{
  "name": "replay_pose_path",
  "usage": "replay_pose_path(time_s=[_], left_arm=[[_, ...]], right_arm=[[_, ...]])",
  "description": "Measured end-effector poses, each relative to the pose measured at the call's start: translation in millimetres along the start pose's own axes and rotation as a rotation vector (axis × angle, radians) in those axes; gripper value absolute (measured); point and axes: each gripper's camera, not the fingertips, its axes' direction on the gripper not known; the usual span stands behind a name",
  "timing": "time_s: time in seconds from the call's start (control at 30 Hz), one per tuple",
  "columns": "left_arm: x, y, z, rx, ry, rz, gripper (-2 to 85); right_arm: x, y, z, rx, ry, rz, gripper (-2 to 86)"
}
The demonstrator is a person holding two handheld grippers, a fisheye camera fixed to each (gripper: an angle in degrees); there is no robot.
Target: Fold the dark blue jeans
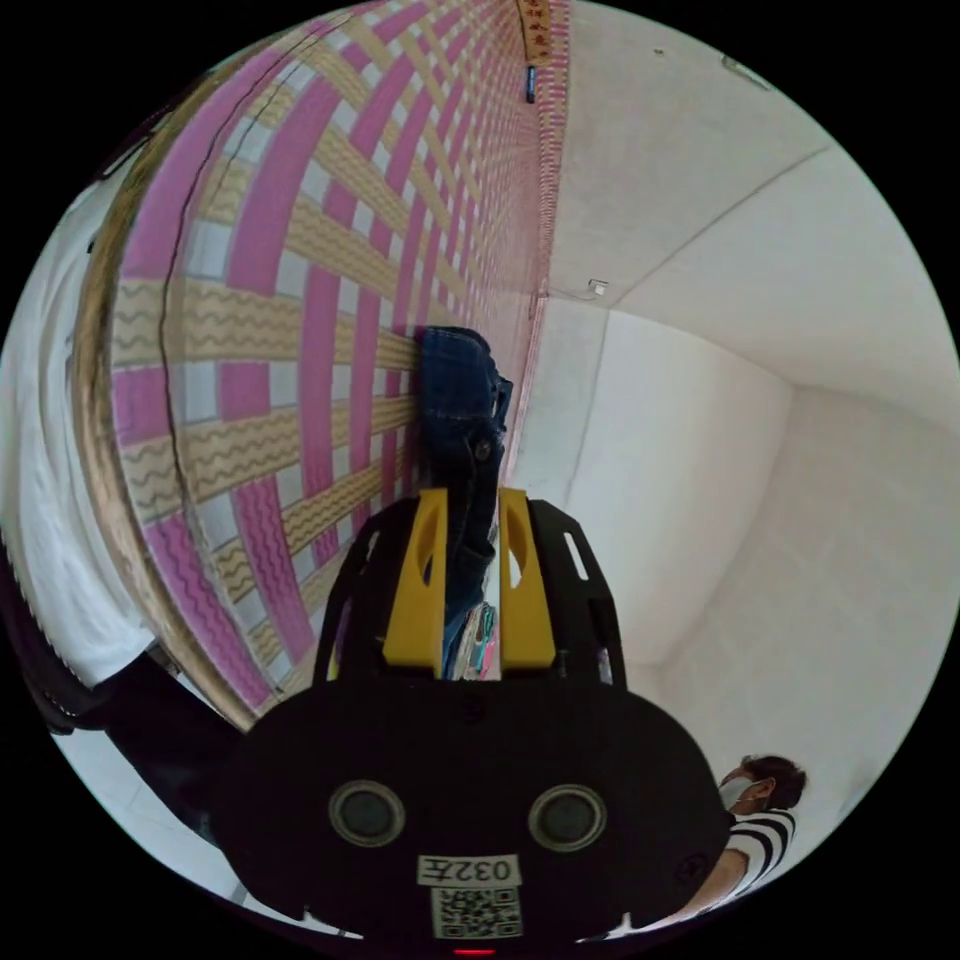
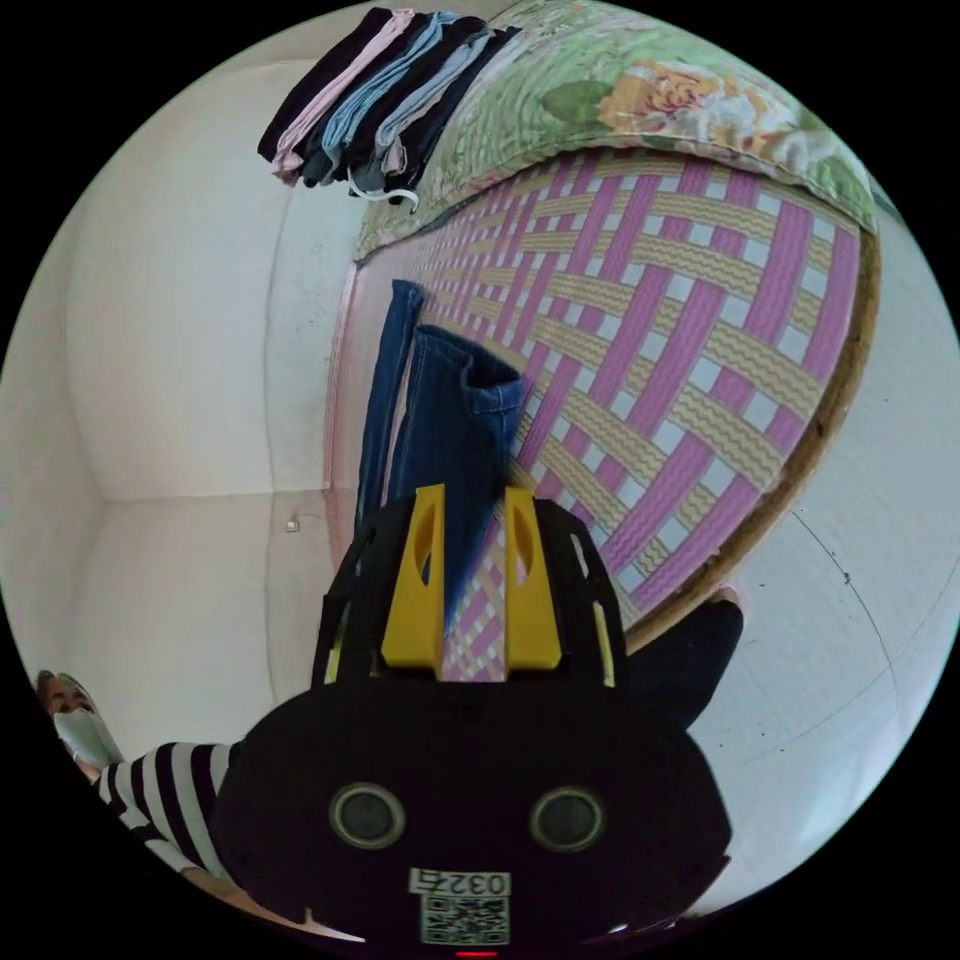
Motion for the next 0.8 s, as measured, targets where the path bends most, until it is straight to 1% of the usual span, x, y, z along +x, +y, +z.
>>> replay_pose_path(time_s=[0.07, 0.2, 0.3, 0.37, 0.43, 0.53, 0.63, 0.67, 0.73, 0.8], left_arm=[[-6.0, -0.8, -7.3, 0.015, 0.001, -0.007, 2.6], [-12.5, -1.1, -17.0, 0.044, 0.001, -0.031, 1.9], [-15.0, 0.1, -21.8, 0.072, -0.005, -0.074, 1.6], [-13.2, 0.2, -17.9, 0.094, 0.066, -0.104, 0.8], [-7.1, -2.3, -7.6, 0.06, 0.142, -0.112, 0.3], [24.1, -7.8, 7.9, 0.004, 0.239, -0.013, -0.7], [64.2, -9.3, 9.4, -0.059, 0.222, 0.131, -1.0], [75.5, -7.4, 4.7, -0.073, 0.233, 0.182, -1.2], [84.2, -1.1, -6.4, -0.087, 0.254, 0.241, -1.3], [82.5, 7.4, -19.7, -0.12, 0.249, 0.287, -1.4]], right_arm=[[6.4, -4.8, 8.1, 0.005, -0.044, 0.01, 6.8], [4.3, -12.1, 23.5, 0.0, -0.045, -0.007, 5.4], [-16.5, -19.5, 28.2, 0.042, 0.043, -0.059, 1.5], [-42.8, -31.7, 30.7, 0.044, 0.034, -0.136, -0.5], [-70.2, -42.5, 30.0, 0.041, 0.027, -0.208, -0.8], [-123.6, -53.5, 15.6, 0.081, -0.021, -0.359, -0.9], [-164.4, -52.4, -15.7, 0.16, -0.108, -0.464, -1.0], [-171.5, -49.9, -29.5, 0.185, -0.145, -0.486, -1.0], [-174.2, -42.8, -49.6, 0.222, -0.158, -0.512, -1.0], [-166.9, -33.2, -64.8, 0.248, -0.114, -0.527, -1.0]])
